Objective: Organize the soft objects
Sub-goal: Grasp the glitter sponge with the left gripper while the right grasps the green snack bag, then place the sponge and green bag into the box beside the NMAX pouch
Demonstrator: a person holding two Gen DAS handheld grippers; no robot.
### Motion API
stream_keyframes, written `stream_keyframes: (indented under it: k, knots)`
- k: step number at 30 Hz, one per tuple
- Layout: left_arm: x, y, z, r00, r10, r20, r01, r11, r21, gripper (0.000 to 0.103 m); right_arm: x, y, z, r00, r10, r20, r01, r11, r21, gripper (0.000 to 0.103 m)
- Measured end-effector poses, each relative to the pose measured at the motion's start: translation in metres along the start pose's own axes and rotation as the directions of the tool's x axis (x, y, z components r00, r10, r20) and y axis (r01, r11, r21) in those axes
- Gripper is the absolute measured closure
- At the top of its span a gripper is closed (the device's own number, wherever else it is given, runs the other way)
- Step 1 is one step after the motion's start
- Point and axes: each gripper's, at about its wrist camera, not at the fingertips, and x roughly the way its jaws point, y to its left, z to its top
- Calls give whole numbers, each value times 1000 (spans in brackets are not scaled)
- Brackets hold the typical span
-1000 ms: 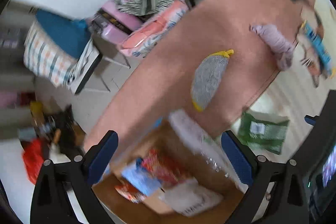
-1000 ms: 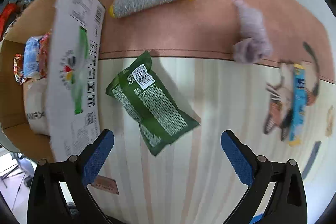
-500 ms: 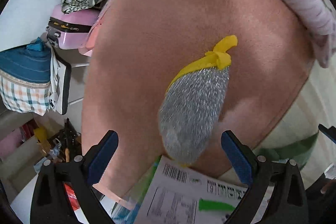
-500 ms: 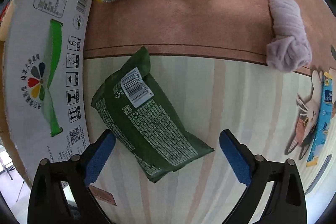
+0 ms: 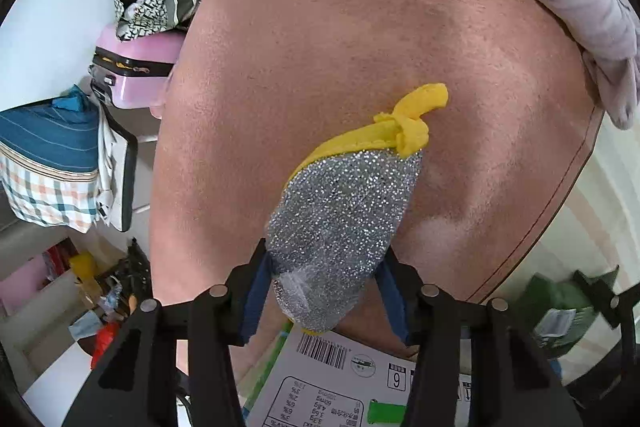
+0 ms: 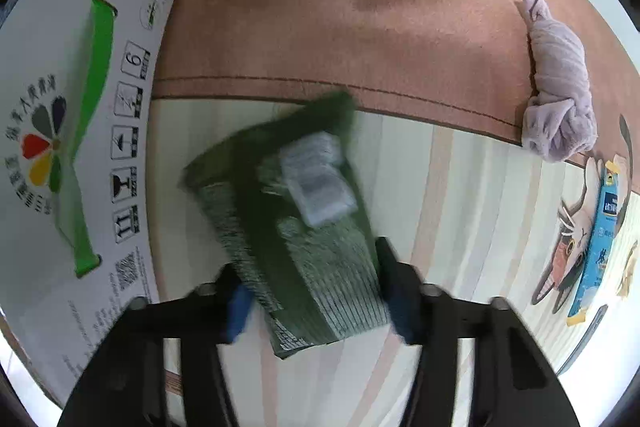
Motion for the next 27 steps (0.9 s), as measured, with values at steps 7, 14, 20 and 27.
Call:
stream_keyframes:
  k: [7,14,20,27]
  knots:
    - [-10,1,-7,999,-14,36,16,999,-41,57,-14,-7,2,1000,15,12,-16,997,80,66]
    - [-45,13,-23,992,-59,111,72,990,-125,57,-42,-36,-15,997,51,56,-61,982,180,67]
    - [-104,21,-60,961,-88,264,149,963,-222,57,-86,-58,-48,986,83,142,-116,963,241,67]
    - [-176,26,-151,877,-58,477,249,905,-346,57,-163,-66,-82,954,127,270,-194,952,238,67]
